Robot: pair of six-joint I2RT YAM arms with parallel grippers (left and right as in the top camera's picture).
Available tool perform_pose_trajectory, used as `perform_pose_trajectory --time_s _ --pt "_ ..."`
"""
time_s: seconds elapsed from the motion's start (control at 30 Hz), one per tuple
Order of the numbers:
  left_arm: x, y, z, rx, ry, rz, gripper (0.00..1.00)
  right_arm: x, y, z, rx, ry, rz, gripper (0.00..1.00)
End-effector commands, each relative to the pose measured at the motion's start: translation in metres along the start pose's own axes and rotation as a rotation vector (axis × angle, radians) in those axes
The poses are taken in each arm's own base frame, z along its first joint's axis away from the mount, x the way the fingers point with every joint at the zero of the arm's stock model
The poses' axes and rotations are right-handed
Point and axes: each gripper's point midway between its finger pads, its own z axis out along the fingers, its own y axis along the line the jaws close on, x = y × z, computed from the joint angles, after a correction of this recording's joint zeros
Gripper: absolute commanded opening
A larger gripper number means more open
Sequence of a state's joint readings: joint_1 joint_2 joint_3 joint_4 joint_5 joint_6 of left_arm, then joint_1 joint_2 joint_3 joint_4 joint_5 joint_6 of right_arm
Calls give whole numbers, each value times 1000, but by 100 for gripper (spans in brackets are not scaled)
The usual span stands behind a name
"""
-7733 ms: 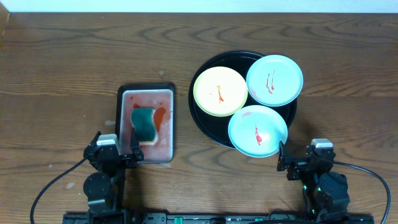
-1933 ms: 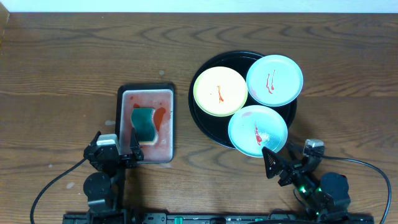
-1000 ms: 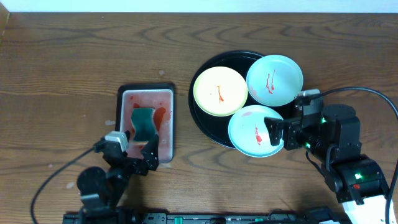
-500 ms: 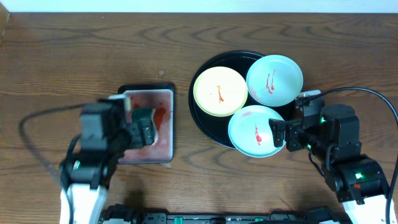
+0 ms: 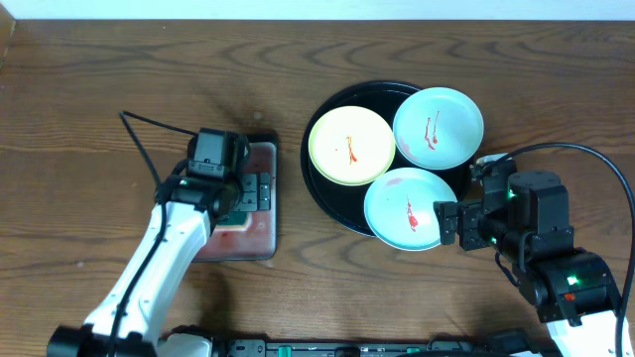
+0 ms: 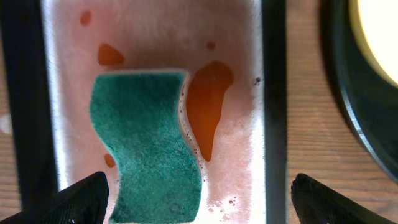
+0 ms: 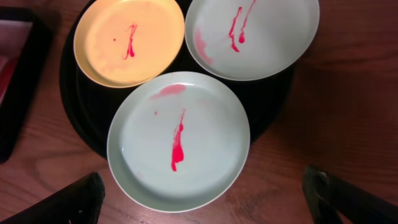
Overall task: Clean dirty plates on tray and stack at the side
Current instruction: 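Grasp the green sponge in the soapy tray with the left gripper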
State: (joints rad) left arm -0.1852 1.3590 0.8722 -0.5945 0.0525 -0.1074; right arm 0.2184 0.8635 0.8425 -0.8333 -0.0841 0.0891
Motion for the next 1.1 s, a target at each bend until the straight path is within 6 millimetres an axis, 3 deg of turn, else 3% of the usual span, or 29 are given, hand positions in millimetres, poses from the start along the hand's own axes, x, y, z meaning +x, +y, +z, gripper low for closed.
perform_pose_trajectory --time_s 0.0,0.13,0.43,1.07 --pt "1 3 13 -23 43 3 94 -7 -1 -5 13 -22 -20 99" --pt "10 5 27 -37 97 2 93 -7 -1 -5 13 -22 -20 99" --pt "13 32 43 -81 135 -74 75 -6 -1 -5 13 -17 -20 99" --pt "7 31 62 -47 119 -92 60 -4 -1 -5 13 -12 -19 99"
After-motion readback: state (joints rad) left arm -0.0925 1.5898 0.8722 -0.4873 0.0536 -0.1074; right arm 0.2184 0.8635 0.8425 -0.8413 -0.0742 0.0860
